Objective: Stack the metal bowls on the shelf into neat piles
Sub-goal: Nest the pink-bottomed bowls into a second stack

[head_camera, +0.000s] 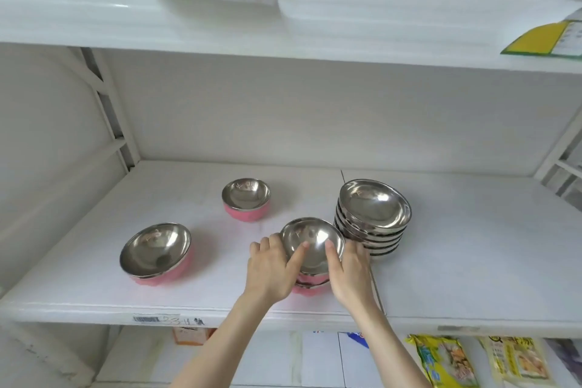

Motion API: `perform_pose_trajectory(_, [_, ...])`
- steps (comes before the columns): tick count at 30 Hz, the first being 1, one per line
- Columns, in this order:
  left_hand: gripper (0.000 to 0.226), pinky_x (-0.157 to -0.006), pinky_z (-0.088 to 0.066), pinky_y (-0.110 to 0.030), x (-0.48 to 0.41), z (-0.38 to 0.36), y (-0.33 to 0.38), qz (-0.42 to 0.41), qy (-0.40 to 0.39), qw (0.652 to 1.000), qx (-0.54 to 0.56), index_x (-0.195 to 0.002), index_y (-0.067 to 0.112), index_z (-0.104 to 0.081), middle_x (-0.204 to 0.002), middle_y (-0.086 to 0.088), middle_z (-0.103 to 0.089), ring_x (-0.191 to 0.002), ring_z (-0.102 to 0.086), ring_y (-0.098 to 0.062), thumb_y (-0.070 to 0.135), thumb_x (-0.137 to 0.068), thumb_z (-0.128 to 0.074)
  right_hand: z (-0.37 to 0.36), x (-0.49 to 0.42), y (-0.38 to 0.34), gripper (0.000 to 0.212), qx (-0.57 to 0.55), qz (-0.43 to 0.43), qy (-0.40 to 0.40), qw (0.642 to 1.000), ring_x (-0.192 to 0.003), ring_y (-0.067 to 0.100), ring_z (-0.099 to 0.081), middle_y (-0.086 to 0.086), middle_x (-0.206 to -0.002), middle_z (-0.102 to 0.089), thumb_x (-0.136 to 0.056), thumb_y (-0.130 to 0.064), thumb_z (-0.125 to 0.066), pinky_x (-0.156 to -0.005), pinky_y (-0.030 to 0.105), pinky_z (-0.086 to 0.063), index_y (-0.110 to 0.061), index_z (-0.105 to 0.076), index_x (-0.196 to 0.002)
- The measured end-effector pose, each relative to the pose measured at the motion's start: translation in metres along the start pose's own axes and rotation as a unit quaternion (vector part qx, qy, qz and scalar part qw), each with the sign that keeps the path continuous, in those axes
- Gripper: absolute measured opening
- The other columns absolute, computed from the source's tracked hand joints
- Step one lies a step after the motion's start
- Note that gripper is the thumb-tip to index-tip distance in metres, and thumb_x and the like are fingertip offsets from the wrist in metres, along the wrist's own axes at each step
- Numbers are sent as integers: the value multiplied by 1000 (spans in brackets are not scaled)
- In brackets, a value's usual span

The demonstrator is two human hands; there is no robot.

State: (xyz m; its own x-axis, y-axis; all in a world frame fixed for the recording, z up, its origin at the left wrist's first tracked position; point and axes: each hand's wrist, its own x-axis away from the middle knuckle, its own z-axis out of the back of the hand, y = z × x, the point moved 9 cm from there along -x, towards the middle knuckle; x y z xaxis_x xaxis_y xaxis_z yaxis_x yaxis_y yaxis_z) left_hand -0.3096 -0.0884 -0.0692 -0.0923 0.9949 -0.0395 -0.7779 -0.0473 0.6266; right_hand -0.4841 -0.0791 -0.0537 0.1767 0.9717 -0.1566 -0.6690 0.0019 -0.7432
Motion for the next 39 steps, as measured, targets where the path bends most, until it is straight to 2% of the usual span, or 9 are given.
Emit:
perform_pose_trajectory(2, [98,-90,-36,-36,1,-3,-3,5,17,999,-31,-111,14,-54,-109,-6,-53,-102,-42,-27,89,-70,-5,-2,-1,5,46,20,0,-8,1000,-126,31,-37,16,-126,-51,-96,-38,-46,-105,33,-25,2,-53,-118])
perform_pose_trajectory(5, [79,-96,-39,-40,5,0,-2,17,15,1000,-18,-116,12,-53,-118,-7,-47,-112,-38,-30,78,-80,-28,-3,-1,10,46,46,-5,-13,999,-119,32,-41,16,-115,-55,-96,-40,-46,-101,35,-27,3,-56,-109])
perform_pose_trajectory(8, [64,-96,-40,-42,6,-3,-5,24,-6,1000,7,-118,15,-50,-119,-3,-47,-116,-40,-29,69,-85,-42,-10,-1,10,51,43,6,-34,998,-126,32,-39,16,-127,-51,-95,-44,-45,-104,36,-28,-2,-51,-123])
perform_pose_trajectory(13, [78,-96,-45,-43,9,-7,-16,26,-67,993,92,-121,25,-46,-110,2,-58,-106,-52,-24,81,-67,-45,-20,2,13,67,30,-4,-96,995,-127,27,-42,10,-133,-51,-86,-62,-44,-104,39,-37,-10,-46,-128])
perform_pose_trajectory(16, [90,-100,-44,-42,15,-3,-16,9,-99,990,97,-136,29,-37,-123,2,-56,-114,-52,-22,82,-64,-50,-15,7,9,88,28,-1,-117,993,-131,24,-41,6,-141,-47,-72,-75,-38,-105,40,-37,-16,-38,-136])
perform_pose_trajectory(22, [103,-112,-27,-36,36,9,-20,-6,-169,985,29,-156,22,-6,-159,-6,-26,-144,-28,-23,74,-79,-50,-6,24,6,85,26,13,-152,988,-145,20,-20,-3,-158,-22,-84,-64,-47,-114,39,-22,-26,-11,-152])
perform_pose_trajectory(27, [90,-109,-33,-40,55,43,-28,-68,-119,988,-75,-156,20,-10,-155,-5,-33,-139,-33,-25,68,-87,-43,10,46,-4,88,85,7,-111,990,-146,20,-16,3,-161,-16,-87,-62,-46,-115,36,-18,-17,-8,-152])
perform_pose_trajectory(35, [98,-102,-40,-39,94,128,-81,-133,7,960,-245,-153,17,-22,-145,-1,-44,-132,-41,-26,77,-75,-14,5,103,-73,87,190,110,12,975,-135,25,-36,8,-147,-42,-80,-68,-35,-103,42,-36,-13,-29,-146])
perform_pose_trajectory(39, [82,-81,-54,-45,107,167,-115,-145,63,945,-285,-138,11,-50,-114,-7,-65,-104,-63,-32,68,-80,-35,-21,124,-112,87,227,148,26,962,-140,27,-30,8,-150,-38,-78,-69,-30,-108,45,-33,-16,-29,-147])
